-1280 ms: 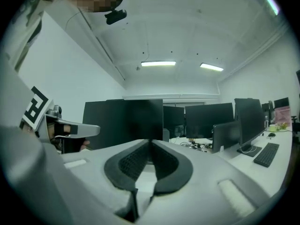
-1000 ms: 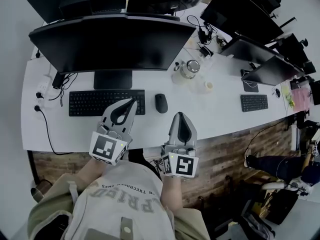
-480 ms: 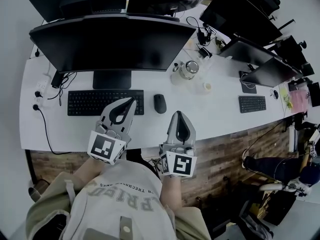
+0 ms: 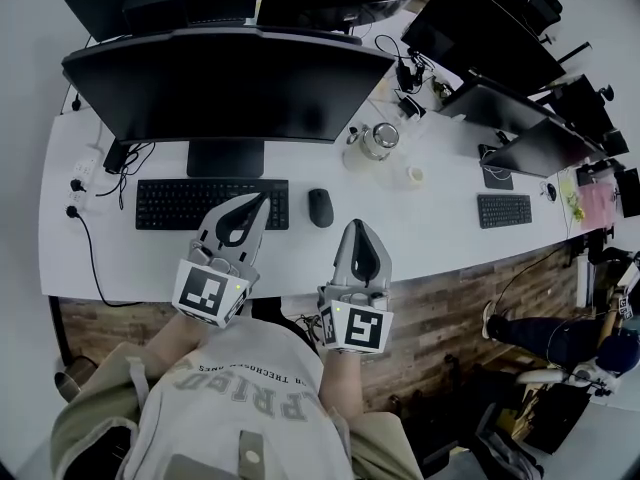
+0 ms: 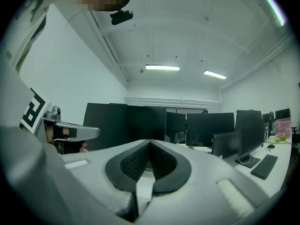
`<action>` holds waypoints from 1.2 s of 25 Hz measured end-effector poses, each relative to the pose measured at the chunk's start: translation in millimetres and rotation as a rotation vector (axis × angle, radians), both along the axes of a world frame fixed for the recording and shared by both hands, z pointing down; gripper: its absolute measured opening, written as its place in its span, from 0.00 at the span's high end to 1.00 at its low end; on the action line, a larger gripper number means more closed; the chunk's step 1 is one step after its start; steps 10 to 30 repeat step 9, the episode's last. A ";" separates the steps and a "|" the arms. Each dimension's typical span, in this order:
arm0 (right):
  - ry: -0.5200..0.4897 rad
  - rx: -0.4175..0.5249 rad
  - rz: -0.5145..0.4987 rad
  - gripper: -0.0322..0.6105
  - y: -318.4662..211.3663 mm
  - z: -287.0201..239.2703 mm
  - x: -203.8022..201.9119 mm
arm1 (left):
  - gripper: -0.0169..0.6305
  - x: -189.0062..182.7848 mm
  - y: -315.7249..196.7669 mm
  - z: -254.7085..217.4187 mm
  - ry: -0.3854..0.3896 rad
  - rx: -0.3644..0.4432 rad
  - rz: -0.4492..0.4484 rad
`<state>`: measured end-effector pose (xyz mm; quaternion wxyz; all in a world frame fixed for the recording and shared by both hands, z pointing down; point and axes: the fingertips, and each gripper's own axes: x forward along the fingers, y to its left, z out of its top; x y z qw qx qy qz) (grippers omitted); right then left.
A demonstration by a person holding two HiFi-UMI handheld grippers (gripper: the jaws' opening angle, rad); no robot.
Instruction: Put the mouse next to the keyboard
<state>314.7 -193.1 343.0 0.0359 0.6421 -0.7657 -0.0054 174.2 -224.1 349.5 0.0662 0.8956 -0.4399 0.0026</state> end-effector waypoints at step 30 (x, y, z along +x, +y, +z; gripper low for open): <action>0.009 0.002 -0.008 0.95 0.4 -2.1 -2.7 | 0.96 -3.3 1.8 5.4 -0.003 -0.015 -0.009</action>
